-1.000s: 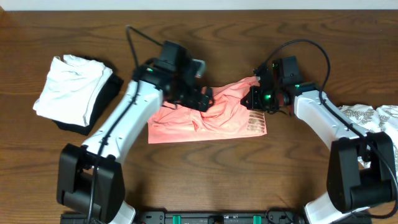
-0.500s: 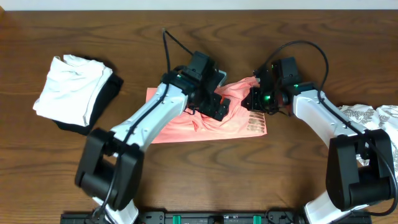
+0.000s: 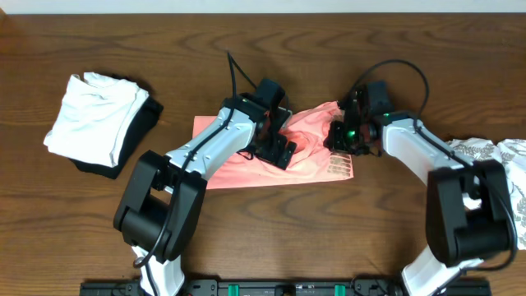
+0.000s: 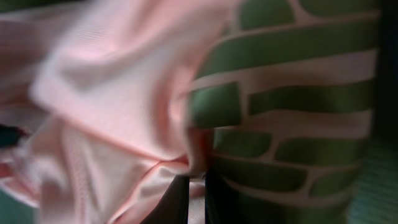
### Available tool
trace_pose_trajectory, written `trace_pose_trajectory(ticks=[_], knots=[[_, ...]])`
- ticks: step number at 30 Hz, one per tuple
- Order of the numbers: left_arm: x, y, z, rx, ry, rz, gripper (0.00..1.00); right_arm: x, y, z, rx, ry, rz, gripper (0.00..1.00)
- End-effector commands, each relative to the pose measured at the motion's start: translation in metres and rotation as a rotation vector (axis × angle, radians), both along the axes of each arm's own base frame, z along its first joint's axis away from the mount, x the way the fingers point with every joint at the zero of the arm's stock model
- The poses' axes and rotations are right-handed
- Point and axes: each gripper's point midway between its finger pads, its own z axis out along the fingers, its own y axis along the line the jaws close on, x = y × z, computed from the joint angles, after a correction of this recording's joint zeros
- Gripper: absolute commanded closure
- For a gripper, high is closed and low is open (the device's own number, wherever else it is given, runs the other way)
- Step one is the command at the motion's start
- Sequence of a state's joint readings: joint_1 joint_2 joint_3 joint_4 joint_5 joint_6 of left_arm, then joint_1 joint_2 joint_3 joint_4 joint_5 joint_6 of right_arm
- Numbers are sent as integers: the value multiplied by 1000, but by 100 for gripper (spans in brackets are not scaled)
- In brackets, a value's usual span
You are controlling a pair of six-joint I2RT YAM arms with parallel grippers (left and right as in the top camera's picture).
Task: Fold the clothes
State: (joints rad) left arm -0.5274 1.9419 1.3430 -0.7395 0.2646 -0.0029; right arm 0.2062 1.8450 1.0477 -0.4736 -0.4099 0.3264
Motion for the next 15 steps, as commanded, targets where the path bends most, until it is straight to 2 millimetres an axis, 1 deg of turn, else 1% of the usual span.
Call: trace_pose_trajectory(ticks=[1, 4, 8, 12, 13, 15], knots=[[-1, 15, -12, 80, 1, 11, 2, -10, 1, -23, -23, 64, -2, 91], [-1, 14, -12, 80, 1, 11, 2, -13, 1, -33, -29, 91, -4, 91], [-3, 16, -12, 86, 6, 11, 2, -13, 1, -34, -25, 90, -3, 90], [-4, 18, -11, 94, 11, 11, 2, -9, 9, -27, 19, 71, 9, 86], [-4, 18, -9, 92, 9, 11, 2, -7, 10, -23, 29, 58, 15, 83], [-2, 17, -1, 82, -9, 13, 2, -3, 12, -10, 39, 25, 21, 82]])
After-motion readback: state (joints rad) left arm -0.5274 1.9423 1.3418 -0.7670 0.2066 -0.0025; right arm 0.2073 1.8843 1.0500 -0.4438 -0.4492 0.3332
